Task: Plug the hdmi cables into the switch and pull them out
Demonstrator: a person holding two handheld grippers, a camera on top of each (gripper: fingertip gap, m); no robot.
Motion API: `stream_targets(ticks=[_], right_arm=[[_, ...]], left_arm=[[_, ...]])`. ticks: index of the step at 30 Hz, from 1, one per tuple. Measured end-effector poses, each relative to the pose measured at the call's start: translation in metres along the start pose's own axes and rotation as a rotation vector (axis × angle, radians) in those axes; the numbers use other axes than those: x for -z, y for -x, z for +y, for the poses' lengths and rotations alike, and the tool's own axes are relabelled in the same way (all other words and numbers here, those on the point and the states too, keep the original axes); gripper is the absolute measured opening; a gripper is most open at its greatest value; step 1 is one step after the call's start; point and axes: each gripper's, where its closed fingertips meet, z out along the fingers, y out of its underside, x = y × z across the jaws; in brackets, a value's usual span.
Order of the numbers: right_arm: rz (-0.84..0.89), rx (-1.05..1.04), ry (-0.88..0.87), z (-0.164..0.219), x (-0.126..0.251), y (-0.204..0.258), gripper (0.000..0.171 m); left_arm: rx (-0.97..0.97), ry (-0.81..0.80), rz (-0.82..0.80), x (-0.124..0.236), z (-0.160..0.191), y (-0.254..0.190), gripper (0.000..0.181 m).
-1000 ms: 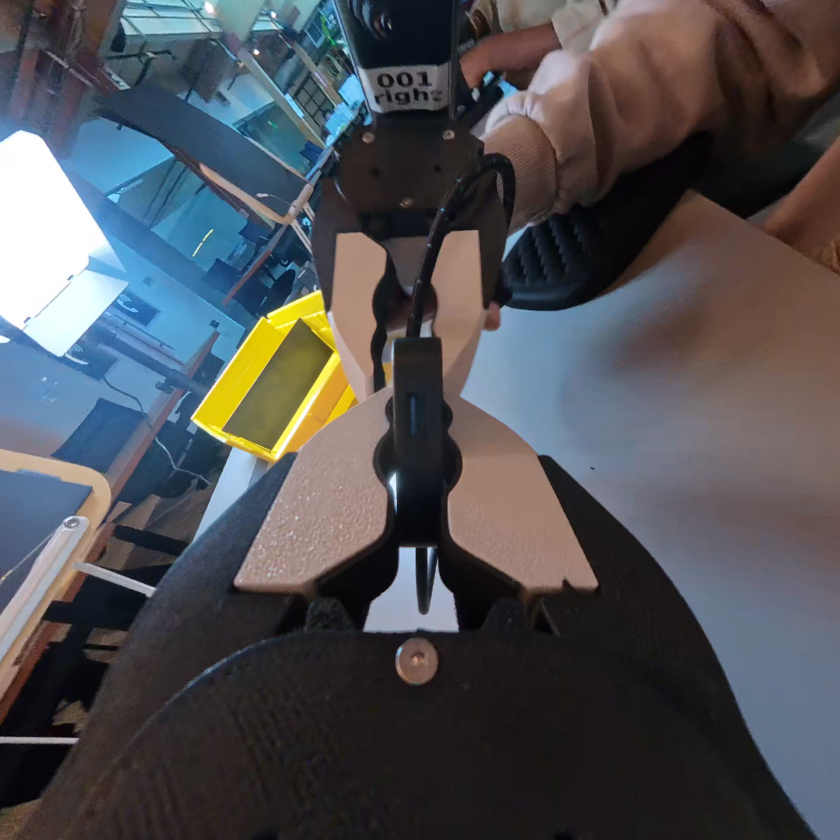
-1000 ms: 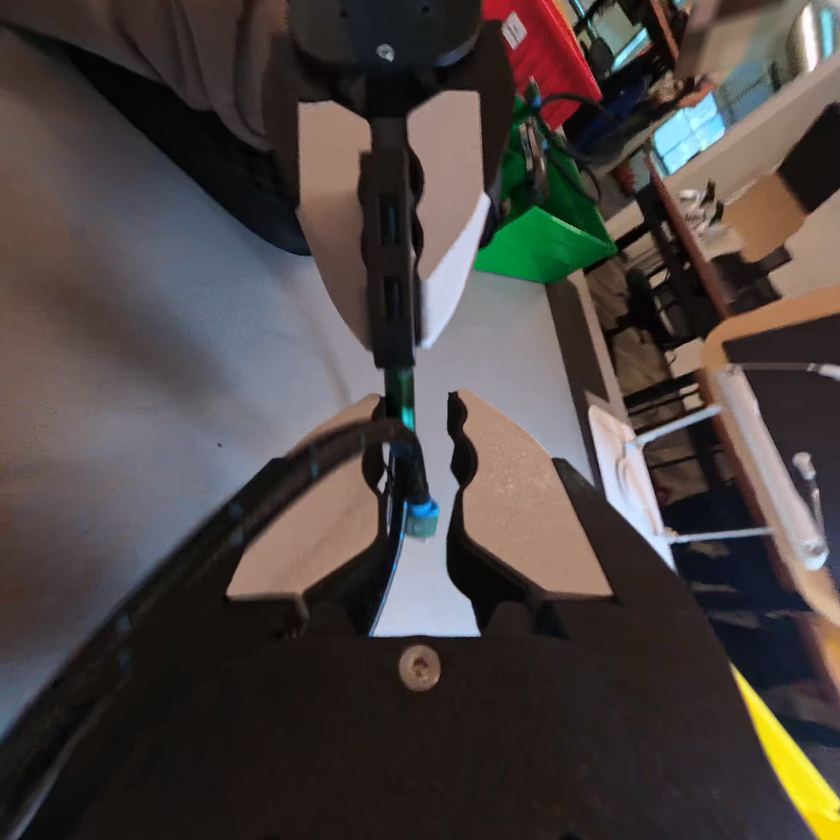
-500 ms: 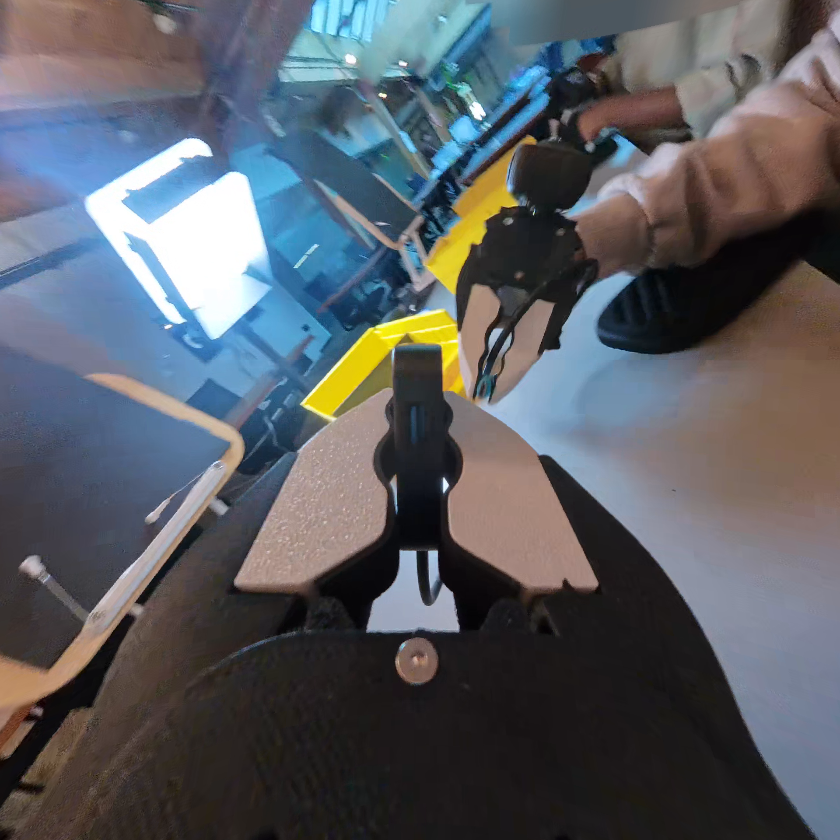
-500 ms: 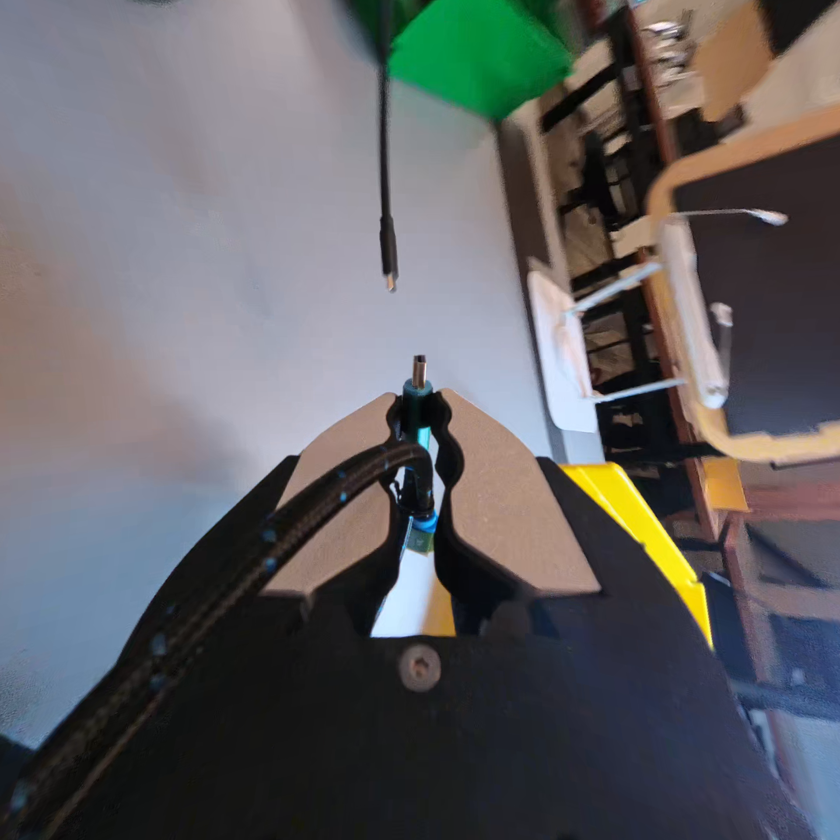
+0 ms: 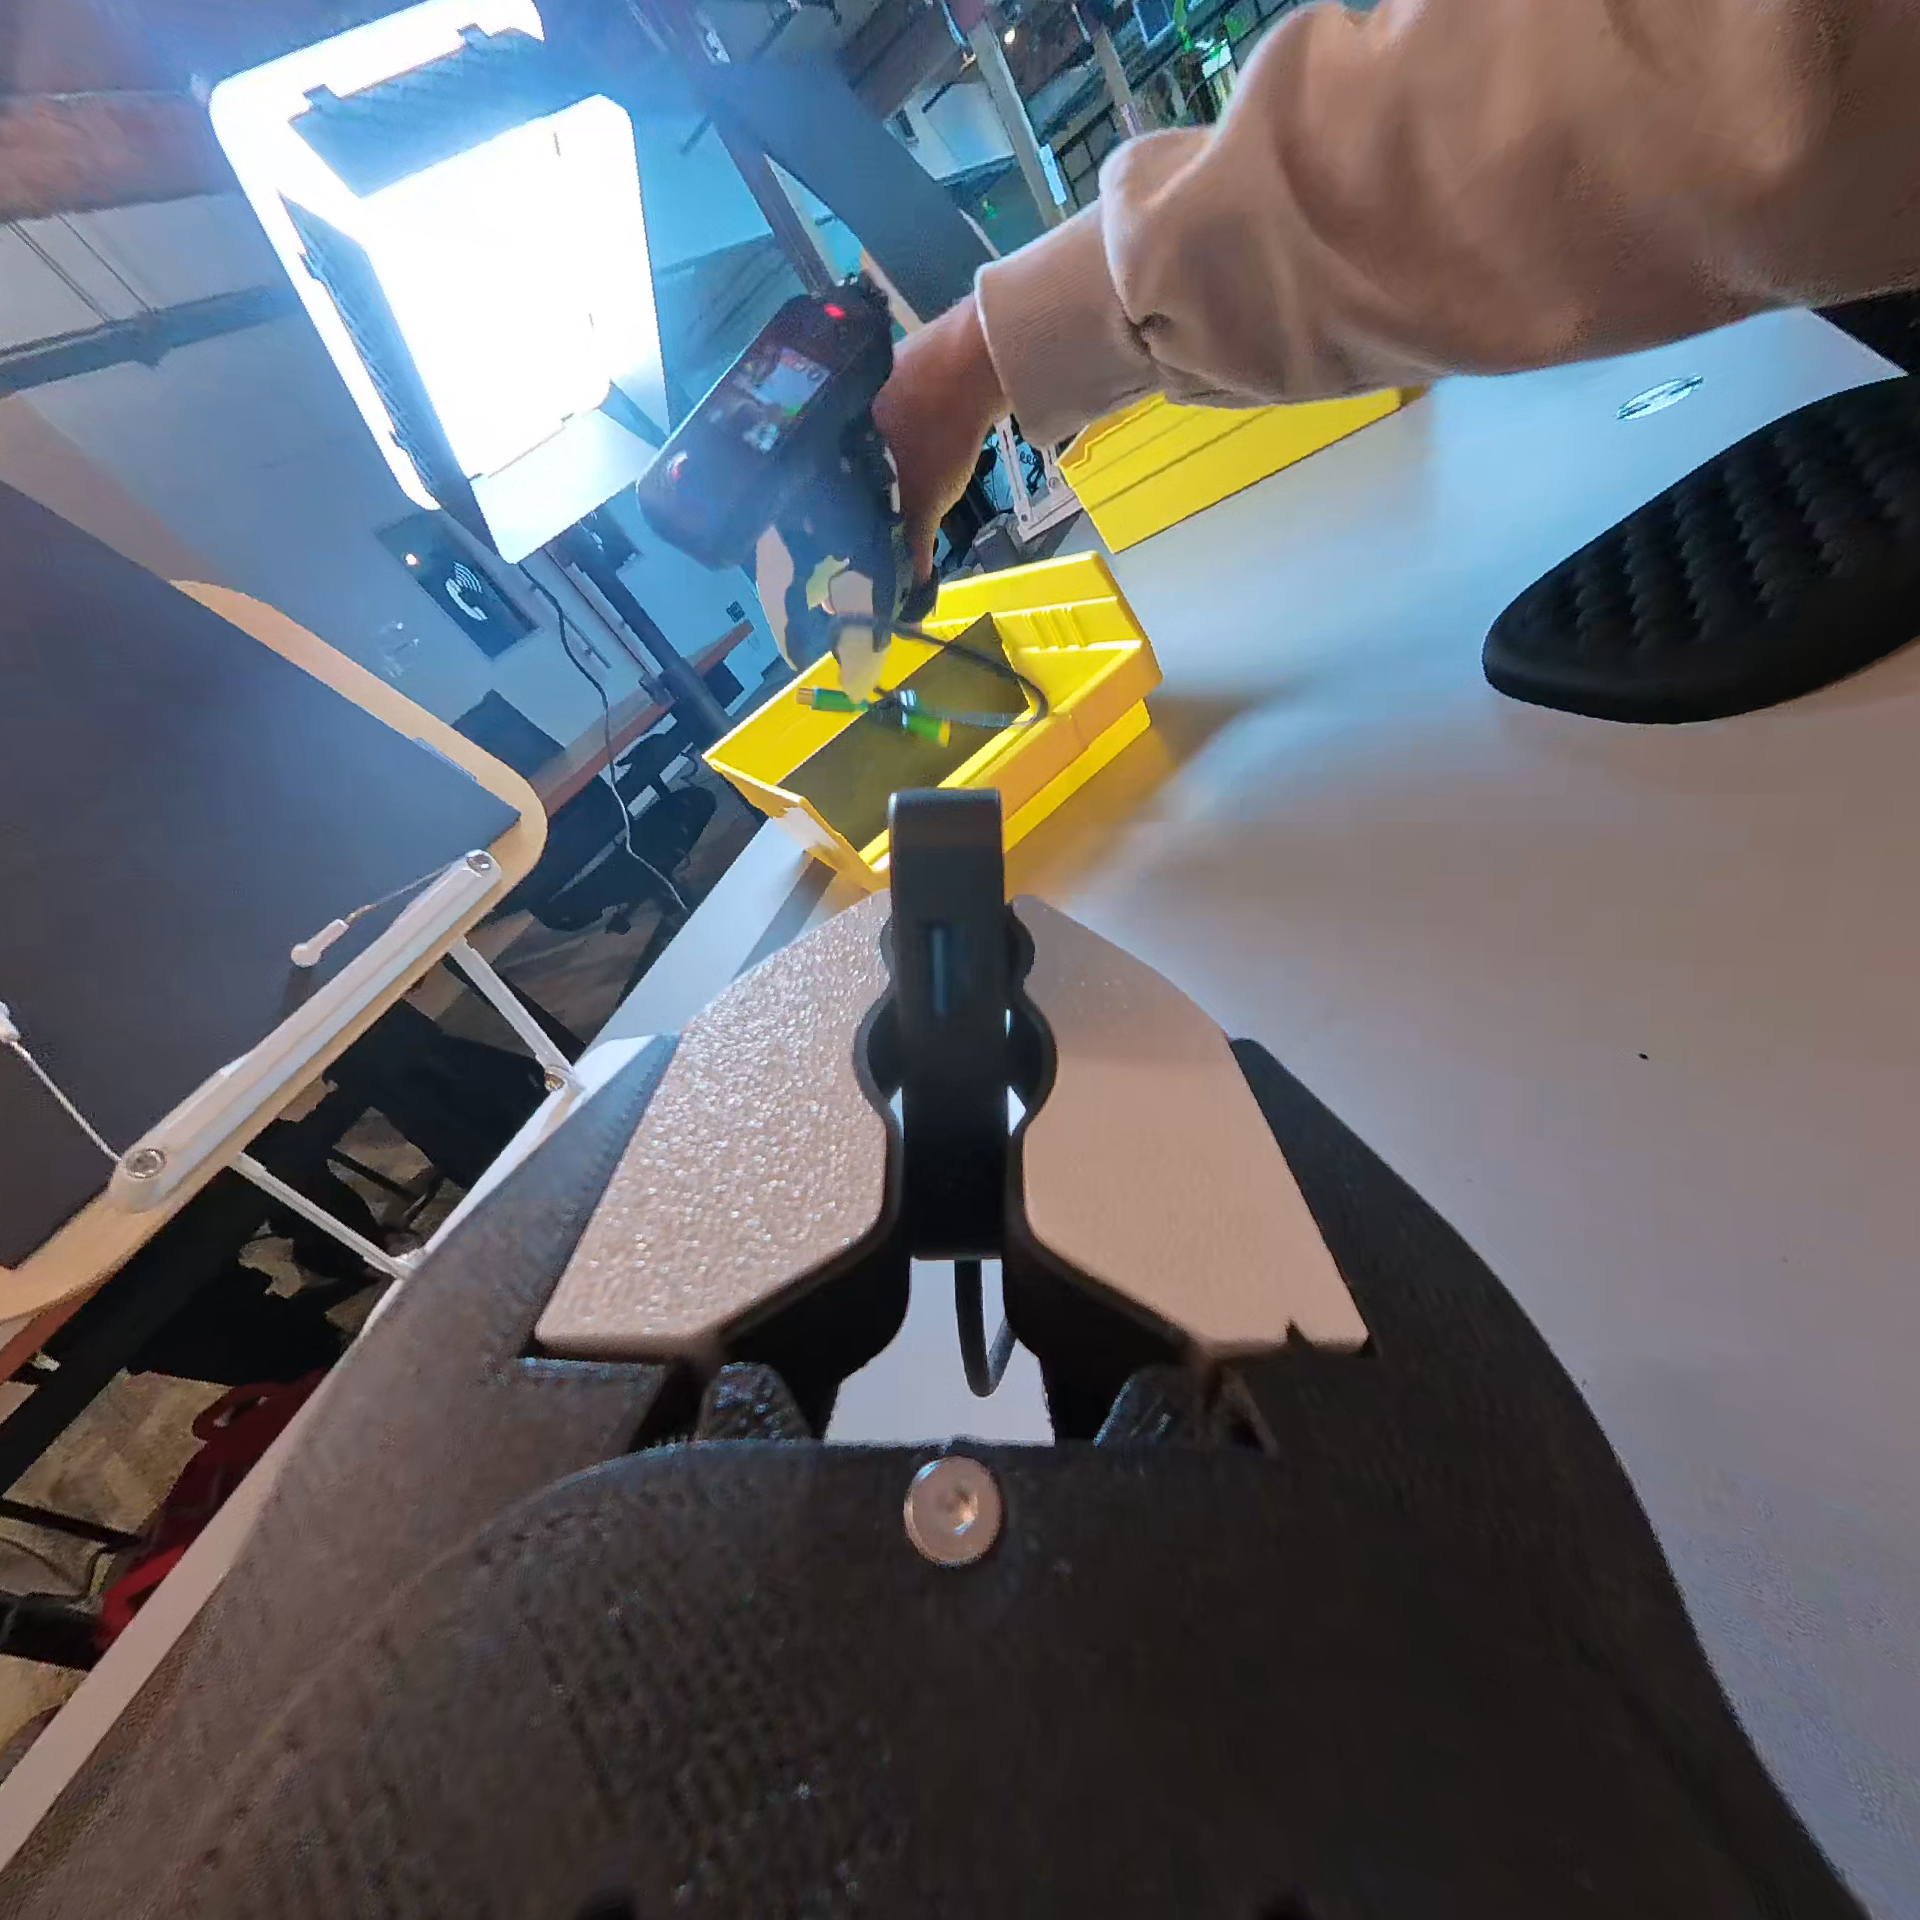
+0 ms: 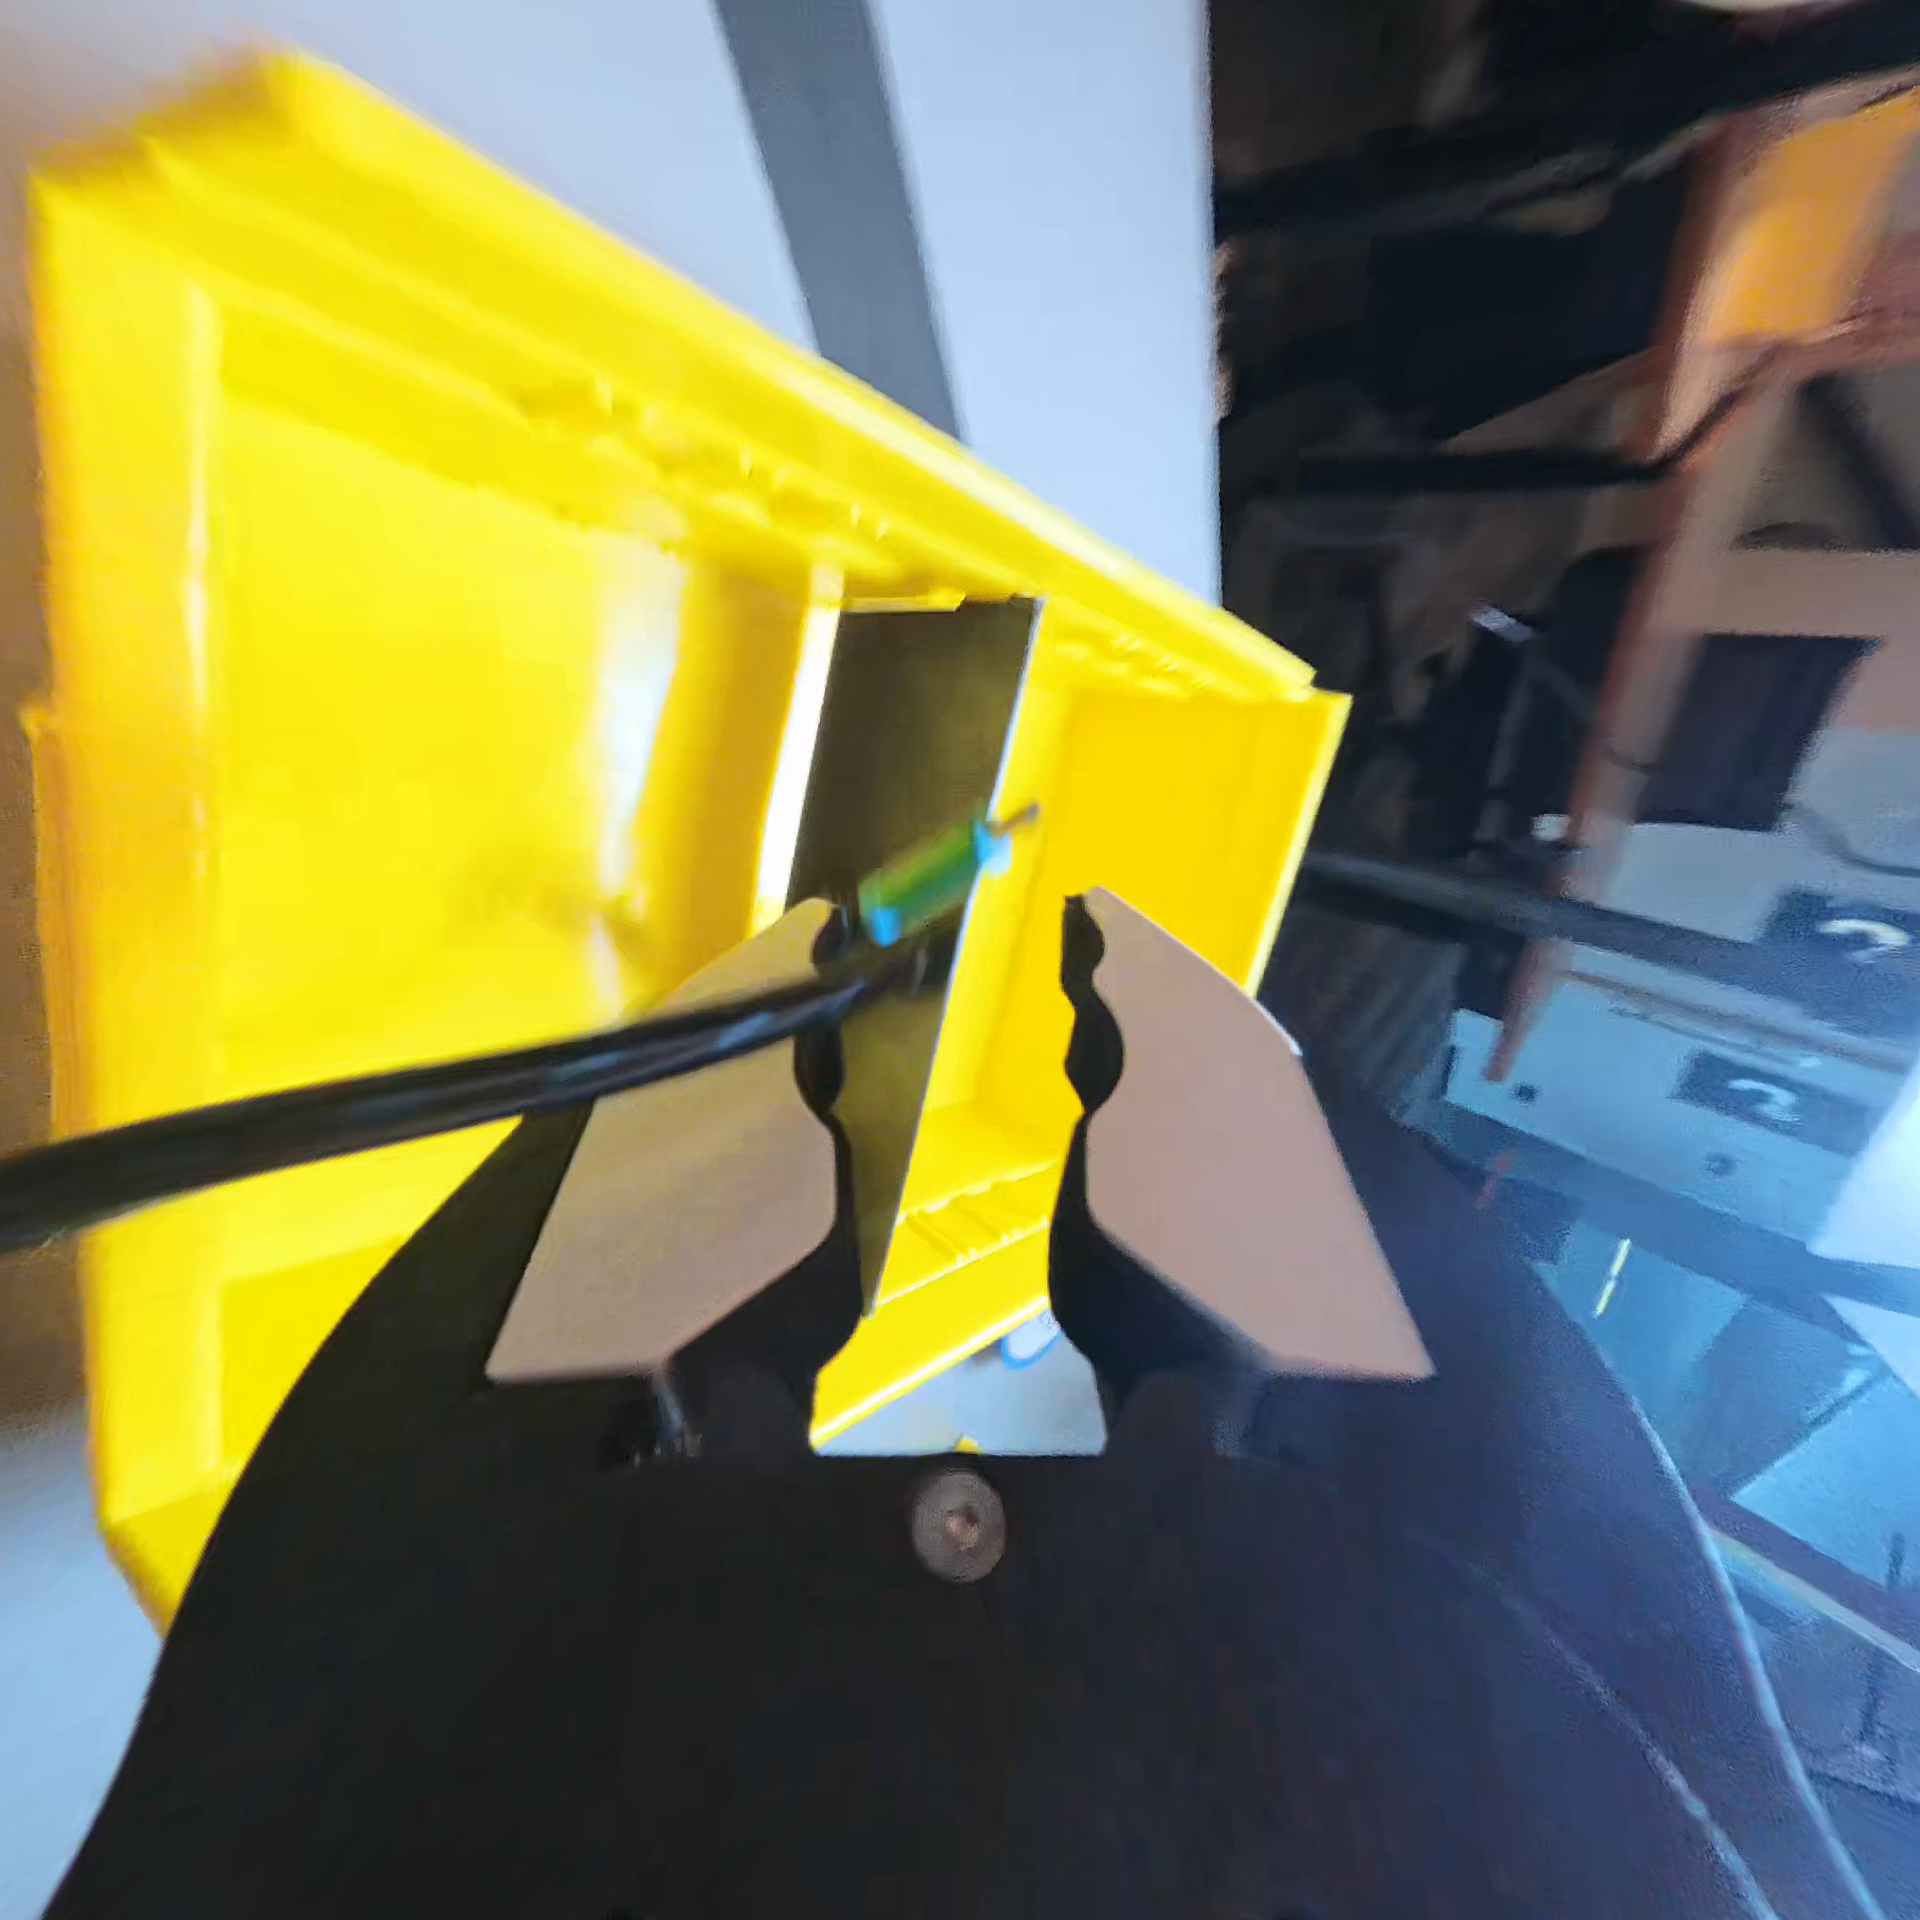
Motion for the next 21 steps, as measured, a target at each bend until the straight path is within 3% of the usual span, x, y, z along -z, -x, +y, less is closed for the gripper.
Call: stream_targets(ticks=[5, 9, 12, 15, 18, 21], right_arm=[[-0.123, -0.045, -0.004, 0.011, 0.004, 0.002, 0.051], [-0.167, -0.198, -0.398, -0.047, 0.07, 0.013, 0.049], [-0.267, -0.151, -0.726, -0.106, 0.14, 0.075, 0.048], [-0.378, -0.041, -0.917, -0.149, 0.189, 0.159, 0.048], [-0.399, 0.053, -0.949, -0.174, 0.193, 0.217, 0.047], [-0.513, 0.073, -0.893, -0.177, 0.173, 0.246, 0.048]], left_arm=[[0.042, 0.004, 0.008, -0.002, 0.007, 0.0, 0.015], [0.095, -0.062, 0.034, -0.002, -0.006, -0.003, 0.015], [0.14, -0.123, 0.055, -0.002, -0.018, -0.007, 0.015], [0.183, -0.184, 0.075, -0.002, -0.03, -0.012, 0.015], [0.256, -0.267, 0.106, -0.001, -0.045, -0.016, 0.015], [0.307, -0.319, 0.13, 0.002, -0.053, -0.018, 0.015]])
